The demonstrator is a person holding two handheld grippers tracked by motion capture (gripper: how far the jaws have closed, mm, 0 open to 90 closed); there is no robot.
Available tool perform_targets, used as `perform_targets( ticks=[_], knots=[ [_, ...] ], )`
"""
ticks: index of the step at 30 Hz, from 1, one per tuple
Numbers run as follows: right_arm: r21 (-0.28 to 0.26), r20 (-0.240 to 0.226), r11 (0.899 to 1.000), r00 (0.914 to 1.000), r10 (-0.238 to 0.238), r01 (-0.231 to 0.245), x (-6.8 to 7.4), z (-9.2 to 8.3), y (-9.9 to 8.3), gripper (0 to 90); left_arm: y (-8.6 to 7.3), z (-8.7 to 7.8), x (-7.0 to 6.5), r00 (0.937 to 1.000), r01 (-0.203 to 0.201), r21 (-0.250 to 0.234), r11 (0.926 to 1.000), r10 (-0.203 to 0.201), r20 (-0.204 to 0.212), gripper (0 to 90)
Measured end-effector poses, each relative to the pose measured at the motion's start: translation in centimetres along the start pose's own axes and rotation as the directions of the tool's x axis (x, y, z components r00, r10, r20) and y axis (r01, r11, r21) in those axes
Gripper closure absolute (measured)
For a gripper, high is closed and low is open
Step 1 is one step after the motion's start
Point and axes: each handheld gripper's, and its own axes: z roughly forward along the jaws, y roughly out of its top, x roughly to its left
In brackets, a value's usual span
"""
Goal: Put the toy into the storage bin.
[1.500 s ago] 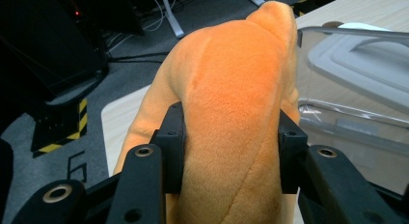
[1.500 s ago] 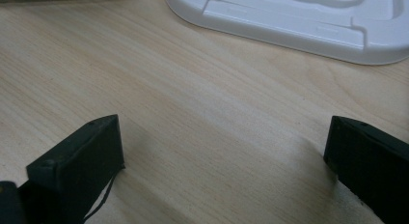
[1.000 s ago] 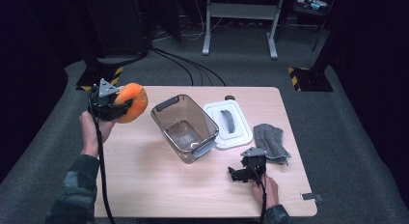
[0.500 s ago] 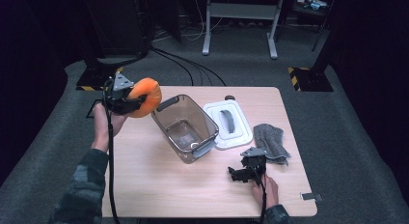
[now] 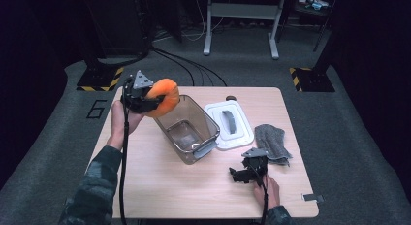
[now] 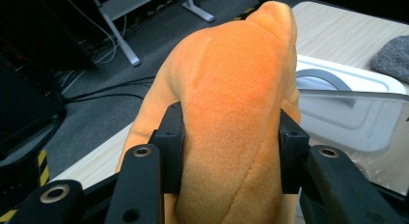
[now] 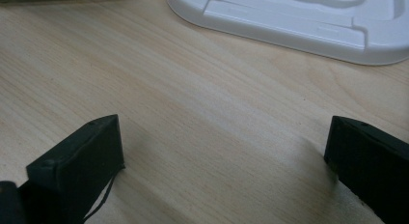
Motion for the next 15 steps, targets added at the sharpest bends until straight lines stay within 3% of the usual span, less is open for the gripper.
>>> perform_targets(
  ticks=[9, 15],
  knots=[
    [0.0, -0.001, 1.0, 1.0, 0.001, -0.001, 0.0, 0.0, 0.0, 0.0, 0.0, 1.9, -1.3, 0.9989, -0.018, 0.016, 0.9997, 0.017, 0.043, 56.8],
    [0.001, 0.001, 1.0, 1.0, 0.001, -0.001, 0.0, 0.0, 0.0, 0.0, -0.3, 3.2, -2.0, 0.9971, -0.008, 0.033, 0.9994, 0.006, 0.076, 56.8]
  ],
)
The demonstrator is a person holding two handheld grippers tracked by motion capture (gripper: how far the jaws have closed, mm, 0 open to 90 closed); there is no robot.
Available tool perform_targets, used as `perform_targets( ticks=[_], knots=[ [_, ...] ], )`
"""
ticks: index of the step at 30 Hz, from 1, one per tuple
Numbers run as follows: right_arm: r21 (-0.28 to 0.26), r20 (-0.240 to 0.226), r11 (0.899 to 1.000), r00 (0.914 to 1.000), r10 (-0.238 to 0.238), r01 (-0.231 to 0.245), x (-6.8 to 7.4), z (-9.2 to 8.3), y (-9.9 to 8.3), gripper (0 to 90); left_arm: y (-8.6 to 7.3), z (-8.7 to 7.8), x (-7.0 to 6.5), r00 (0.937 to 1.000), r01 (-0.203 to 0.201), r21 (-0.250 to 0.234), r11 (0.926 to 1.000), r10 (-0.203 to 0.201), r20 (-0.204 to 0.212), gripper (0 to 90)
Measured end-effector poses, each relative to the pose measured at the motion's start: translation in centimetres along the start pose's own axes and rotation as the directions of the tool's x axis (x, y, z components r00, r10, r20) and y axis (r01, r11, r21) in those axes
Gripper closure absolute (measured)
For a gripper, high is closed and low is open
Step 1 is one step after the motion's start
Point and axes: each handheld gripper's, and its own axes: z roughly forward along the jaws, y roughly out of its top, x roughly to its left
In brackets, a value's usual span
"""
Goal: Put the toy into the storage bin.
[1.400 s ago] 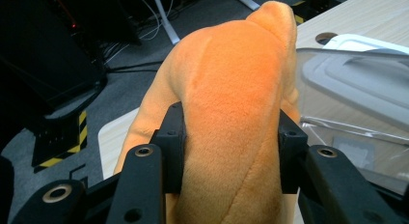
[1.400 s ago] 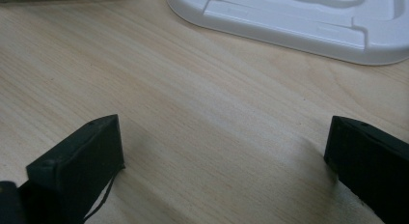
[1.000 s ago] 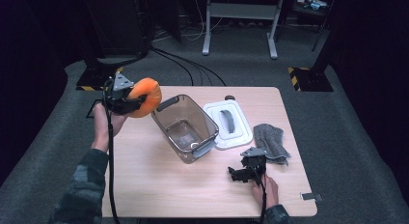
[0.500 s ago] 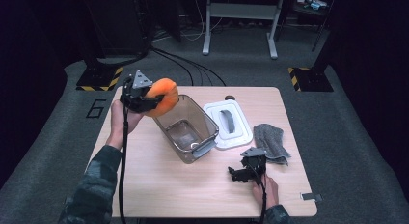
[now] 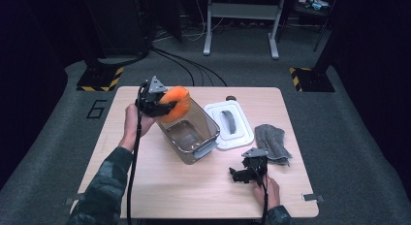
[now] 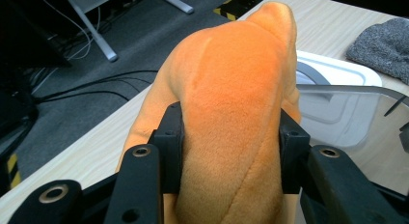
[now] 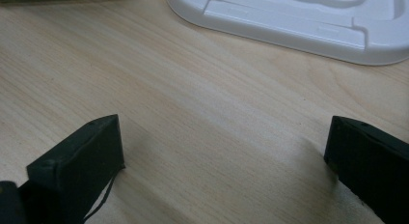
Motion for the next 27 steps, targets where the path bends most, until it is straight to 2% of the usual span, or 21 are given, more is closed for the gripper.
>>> perform_targets(
  ticks=[6, 7, 13, 15, 18, 19, 27],
  knots=[
    [-0.001, -0.001, 1.0, 1.0, -0.002, 0.002, 0.0, 0.0, 0.0, 0.0, -0.2, 1.4, -0.4, 0.9998, 0.007, 0.013, 0.9999, -0.007, 0.018, 56.8],
    [0.0, 0.0, 1.0, 1.0, 0.0, 0.0, 0.0, 0.0, 0.0, 0.0, -0.3, 1.5, -0.4, 0.9998, -0.003, 0.02, 0.9998, 0.002, 0.021, 56.8],
    [-0.001, -0.001, 1.0, 1.0, -0.002, 0.002, 0.0, 0.0, 0.0, 0.0, -0.6, 2.2, -0.6, 0.9992, 0.015, 0.032, 0.9994, -0.017, 0.035, 56.4],
    [-0.001, -0.002, 1.0, 1.0, -0.001, 0.001, 0.0, 0.0, 0.0, 0.0, -0.6, 2.3, -0.6, 0.999, 0.01, 0.04, 0.9992, -0.012, 0.042, 56.4],
    [-0.001, -0.001, 1.0, 1.0, -0.001, 0.001, 0.0, 0.0, 0.0, 0.0, -0.6, 2.7, -0.7, 0.9992, 0.008, 0.046, 0.9989, -0.01, 0.038, 56.3],
    [-0.001, -0.001, 1.0, 1.0, -0.001, 0.001, 0.0, 0.0, 0.0, 0.0, -0.7, 2.8, -0.7, 0.9988, 0.021, 0.052, 0.9984, -0.023, 0.044, 56.2],
    [-0.001, -0.001, 1.0, 1.0, -0.001, 0.001, 0.0, 0.0, 0.0, 0.0, -0.9, 3.4, -0.6, 0.9982, 0.036, 0.057, 0.9977, -0.039, 0.045, 55.8]
  ],
)
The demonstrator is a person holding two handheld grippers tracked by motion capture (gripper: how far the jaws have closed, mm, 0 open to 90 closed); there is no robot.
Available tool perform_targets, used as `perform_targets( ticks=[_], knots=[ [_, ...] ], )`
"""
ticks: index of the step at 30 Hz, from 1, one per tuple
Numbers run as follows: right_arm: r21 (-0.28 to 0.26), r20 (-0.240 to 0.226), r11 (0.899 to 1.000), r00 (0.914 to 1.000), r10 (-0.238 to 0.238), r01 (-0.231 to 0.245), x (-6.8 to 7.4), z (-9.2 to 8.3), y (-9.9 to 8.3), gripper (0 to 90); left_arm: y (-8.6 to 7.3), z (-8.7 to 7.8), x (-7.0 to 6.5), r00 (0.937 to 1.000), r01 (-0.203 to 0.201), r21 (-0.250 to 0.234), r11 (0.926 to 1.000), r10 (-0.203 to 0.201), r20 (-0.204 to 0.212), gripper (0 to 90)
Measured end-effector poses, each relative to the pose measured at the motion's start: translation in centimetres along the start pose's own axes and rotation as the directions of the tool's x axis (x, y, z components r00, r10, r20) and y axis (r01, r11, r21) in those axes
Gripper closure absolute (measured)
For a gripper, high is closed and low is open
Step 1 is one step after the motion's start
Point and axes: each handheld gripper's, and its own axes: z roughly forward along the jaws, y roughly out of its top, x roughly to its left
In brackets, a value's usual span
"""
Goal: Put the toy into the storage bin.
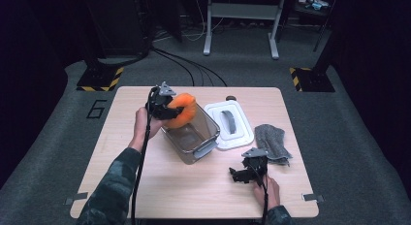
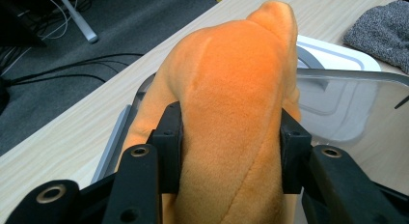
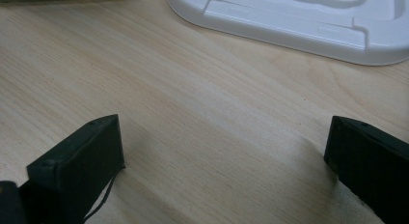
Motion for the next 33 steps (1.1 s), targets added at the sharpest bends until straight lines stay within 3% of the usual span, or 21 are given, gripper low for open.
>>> perform_targets(
  ticks=[8, 21, 30, 33],
  knots=[
    [0.0, 0.001, 1.0, 1.0, -0.001, 0.001, 0.0, 0.0, 0.0, 0.0, -0.9, 0.3, 0.1, 0.9999, 0.011, -0.014, 0.9998, -0.011, 0.002, 55.9],
    [-0.001, 0.001, 1.0, 1.0, -0.001, 0.001, 0.0, 0.0, 0.0, 0.0, -1.1, 0.6, 0.0, 0.9995, 0.033, -0.001, 0.9995, -0.033, 0.002, 55.8],
    [0.0, 0.001, 1.0, 1.0, -0.002, 0.002, 0.0, 0.0, 0.0, 0.0, -1.4, 1.0, 0.0, 0.9994, 0.032, 0.021, 0.9993, -0.032, 0.012, 55.5],
    [-0.001, 0.001, 1.0, 1.0, -0.001, 0.001, 0.0, 0.0, 0.0, 0.0, -1.4, 1.3, 0.0, 0.9996, 0.022, 0.048, 0.9986, -0.022, 0.017, 55.4]
  ],
)
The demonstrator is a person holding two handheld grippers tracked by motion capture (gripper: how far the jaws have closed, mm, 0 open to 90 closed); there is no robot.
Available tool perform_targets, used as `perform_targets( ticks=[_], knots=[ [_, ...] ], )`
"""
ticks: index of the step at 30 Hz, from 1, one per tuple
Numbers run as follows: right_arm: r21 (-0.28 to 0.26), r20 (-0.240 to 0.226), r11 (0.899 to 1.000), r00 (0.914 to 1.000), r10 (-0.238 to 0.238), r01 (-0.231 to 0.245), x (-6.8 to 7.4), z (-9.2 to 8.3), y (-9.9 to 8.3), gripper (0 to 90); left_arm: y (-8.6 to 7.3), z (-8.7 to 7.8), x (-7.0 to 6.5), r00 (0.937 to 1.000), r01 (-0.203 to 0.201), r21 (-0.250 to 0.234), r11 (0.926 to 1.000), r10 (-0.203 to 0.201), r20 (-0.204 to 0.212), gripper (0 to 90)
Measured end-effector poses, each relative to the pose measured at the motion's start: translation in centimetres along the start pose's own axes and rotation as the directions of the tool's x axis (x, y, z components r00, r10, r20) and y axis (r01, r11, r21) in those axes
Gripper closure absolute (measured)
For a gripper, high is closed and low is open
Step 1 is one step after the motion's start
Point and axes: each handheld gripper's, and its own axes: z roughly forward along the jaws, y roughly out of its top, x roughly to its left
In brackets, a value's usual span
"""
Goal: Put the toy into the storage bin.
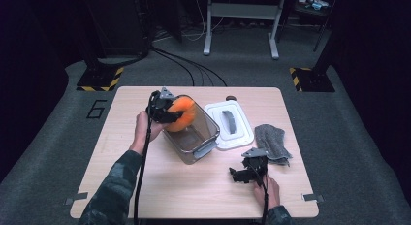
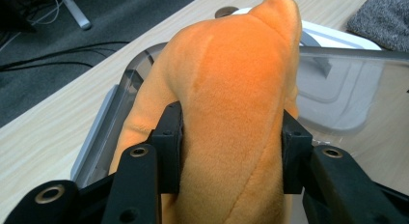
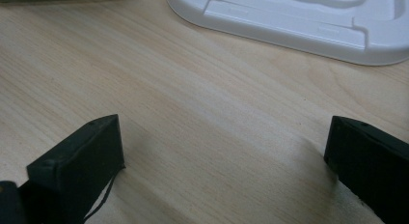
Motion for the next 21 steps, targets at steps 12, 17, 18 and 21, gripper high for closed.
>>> perform_targets(
  ticks=[12, 17, 18, 21],
  knots=[
    [0.0, -0.003, 1.0, 1.0, -0.003, 0.003, 0.0, 0.0, 0.0, 0.0, -0.7, 1.8, -0.1, 0.9999, 0.015, 0.045, 0.9989, -0.015, -0.008, 53.1],
    [0.001, -0.003, 1.0, 1.0, -0.004, 0.004, 0.0, 0.0, 0.0, 0.0, -0.7, 2.5, -0.2, 0.9995, 0.031, 0.079, 0.9964, -0.03, -0.006, 47.8],
    [0.001, -0.003, 1.0, 1.0, -0.004, 0.004, 0.0, 0.0, 0.0, 0.0, -0.8, 2.7, -0.2, 0.9995, 0.032, 0.087, 0.9957, -0.032, -0.005, 46.7],
    [0.0, -0.002, 1.0, 1.0, -0.004, 0.004, 0.0, 0.0, 0.0, 0.0, -0.8, 3.1, -0.2, 0.9992, 0.04, 0.104, 0.9938, -0.04, -0.009, 40.3]
  ],
)
